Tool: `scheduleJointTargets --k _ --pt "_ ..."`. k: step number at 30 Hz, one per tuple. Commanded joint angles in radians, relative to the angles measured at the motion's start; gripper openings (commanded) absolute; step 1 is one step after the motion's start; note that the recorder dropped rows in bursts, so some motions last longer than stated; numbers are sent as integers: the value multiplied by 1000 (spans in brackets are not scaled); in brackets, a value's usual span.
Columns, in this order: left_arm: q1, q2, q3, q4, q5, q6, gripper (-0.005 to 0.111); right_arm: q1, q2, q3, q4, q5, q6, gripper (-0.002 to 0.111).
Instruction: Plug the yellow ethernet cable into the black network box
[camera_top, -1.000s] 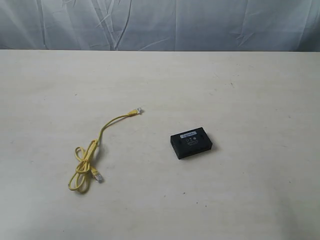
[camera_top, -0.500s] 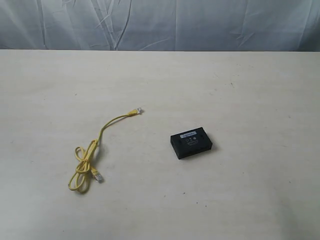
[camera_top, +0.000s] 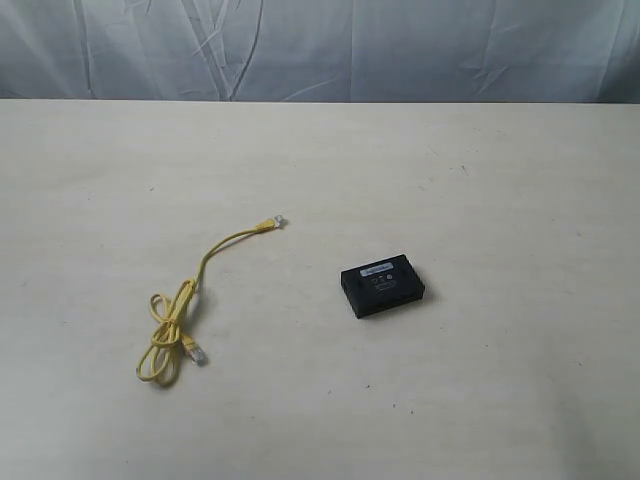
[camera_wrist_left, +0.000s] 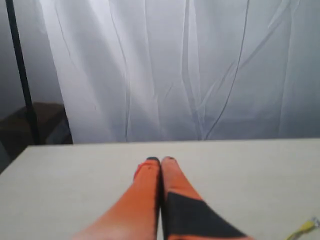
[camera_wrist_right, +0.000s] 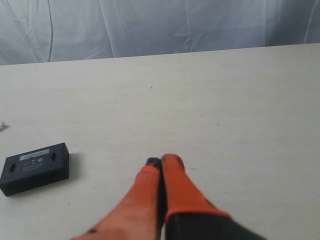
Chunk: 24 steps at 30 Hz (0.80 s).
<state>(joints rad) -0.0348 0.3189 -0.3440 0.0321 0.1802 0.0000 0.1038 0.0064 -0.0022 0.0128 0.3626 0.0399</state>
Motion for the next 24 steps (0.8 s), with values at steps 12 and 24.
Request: scheduleJointTargets --k 12,24 --pt "-76 1176 -598 -231 423 384 0 -2 -6 2 -3 -7 -4 0" --pt "-310 1659 -1068 -265 629 611 0 -2 -6 2 -1 -7 -4 0"
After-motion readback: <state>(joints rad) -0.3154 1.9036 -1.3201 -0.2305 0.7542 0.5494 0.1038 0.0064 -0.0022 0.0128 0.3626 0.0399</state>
